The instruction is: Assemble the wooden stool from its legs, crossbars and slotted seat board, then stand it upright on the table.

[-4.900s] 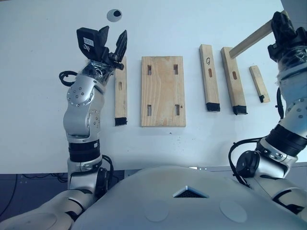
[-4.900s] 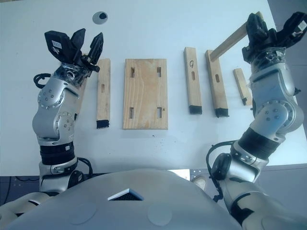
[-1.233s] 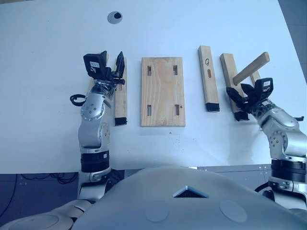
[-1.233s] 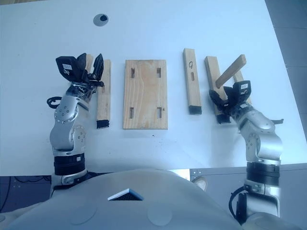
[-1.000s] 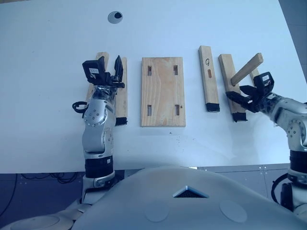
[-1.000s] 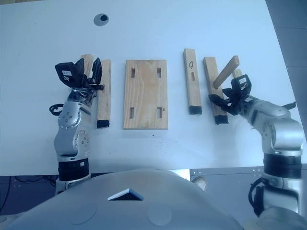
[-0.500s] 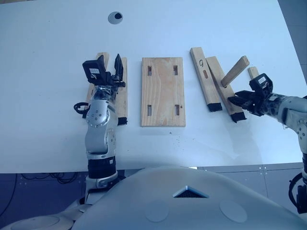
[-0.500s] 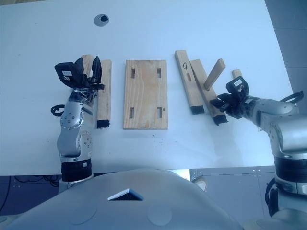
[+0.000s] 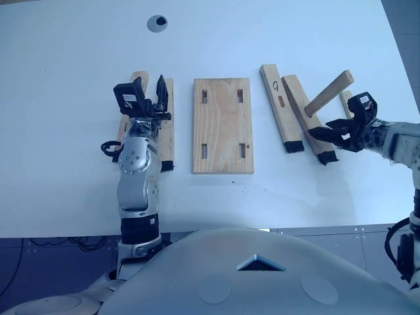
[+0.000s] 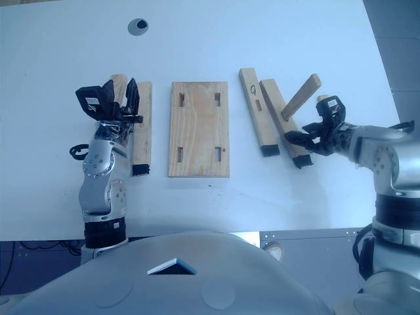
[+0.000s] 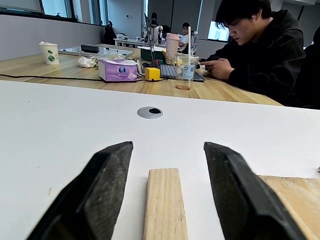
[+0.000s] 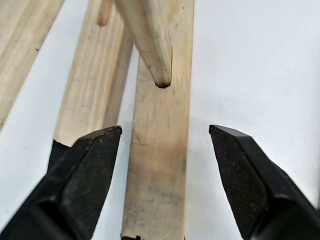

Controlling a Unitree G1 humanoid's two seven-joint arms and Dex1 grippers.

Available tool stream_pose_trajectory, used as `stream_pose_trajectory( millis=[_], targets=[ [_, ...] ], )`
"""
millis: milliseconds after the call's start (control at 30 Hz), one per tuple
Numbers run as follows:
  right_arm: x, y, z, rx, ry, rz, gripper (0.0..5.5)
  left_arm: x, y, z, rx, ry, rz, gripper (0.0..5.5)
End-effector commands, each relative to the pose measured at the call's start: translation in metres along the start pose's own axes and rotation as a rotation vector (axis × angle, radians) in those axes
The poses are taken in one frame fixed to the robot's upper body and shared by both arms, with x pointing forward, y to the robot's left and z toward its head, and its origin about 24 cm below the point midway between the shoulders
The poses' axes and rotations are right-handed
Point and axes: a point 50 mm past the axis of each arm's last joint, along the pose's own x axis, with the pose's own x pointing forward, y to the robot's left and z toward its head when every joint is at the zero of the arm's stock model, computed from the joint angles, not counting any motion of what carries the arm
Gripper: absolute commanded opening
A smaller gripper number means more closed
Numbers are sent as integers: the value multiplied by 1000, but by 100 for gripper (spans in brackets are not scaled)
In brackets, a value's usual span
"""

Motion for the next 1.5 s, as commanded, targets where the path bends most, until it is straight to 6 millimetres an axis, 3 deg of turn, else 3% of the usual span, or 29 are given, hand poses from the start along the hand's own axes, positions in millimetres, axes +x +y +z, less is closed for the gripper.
stream_pose_trajectory(
  millis=[33, 100, 167, 333, 467, 567, 700, 867, 967, 1100, 1200, 1433, 1500],
  targets=[
    [3, 0, -16, -64, 94, 7, 323, 1, -1, -1, 11, 6, -3, 260],
    [3, -2, -27, -92, 154, -3, 323, 2, -1, -1, 14, 6, -9, 260],
    [4, -7, -36, -118, 183, -30, 290, 2, -1, -1, 17, 8, -12, 260],
    [10, -20, -38, -143, 149, -110, 206, 2, 1, 0, 27, 3, -7, 260],
    [21, -17, -36, -116, 87, -109, 205, 4, 6, 6, 17, -31, 6, 260],
    [24, -17, -10, -107, -42, -111, 205, 3, 14, 16, -5, -82, 10, 260],
    [13, 5, 71, -163, -317, 13, 205, 10, 11, 47, -127, -183, -129, 278],
    [7, 27, 106, -125, -488, 306, 204, 30, -5, 83, -226, -191, -495, 352],
    [-1, 44, 118, -141, -520, 510, 204, 25, -21, 100, -387, -180, -754, 396],
    [-16, 59, 132, -174, -571, 679, 204, 16, -33, 107, -521, -94, -1001, 464],
    [-24, 69, 135, -216, -583, 775, 204, 23, -34, 114, -593, -79, -1033, 487],
    [-21, 92, 116, -270, -481, 946, 204, 27, -40, 120, -732, -87, -1079, 487],
    [-19, 90, 114, -249, -462, 960, 204, 27, -37, 125, -796, -128, -1090, 458]
  ],
)
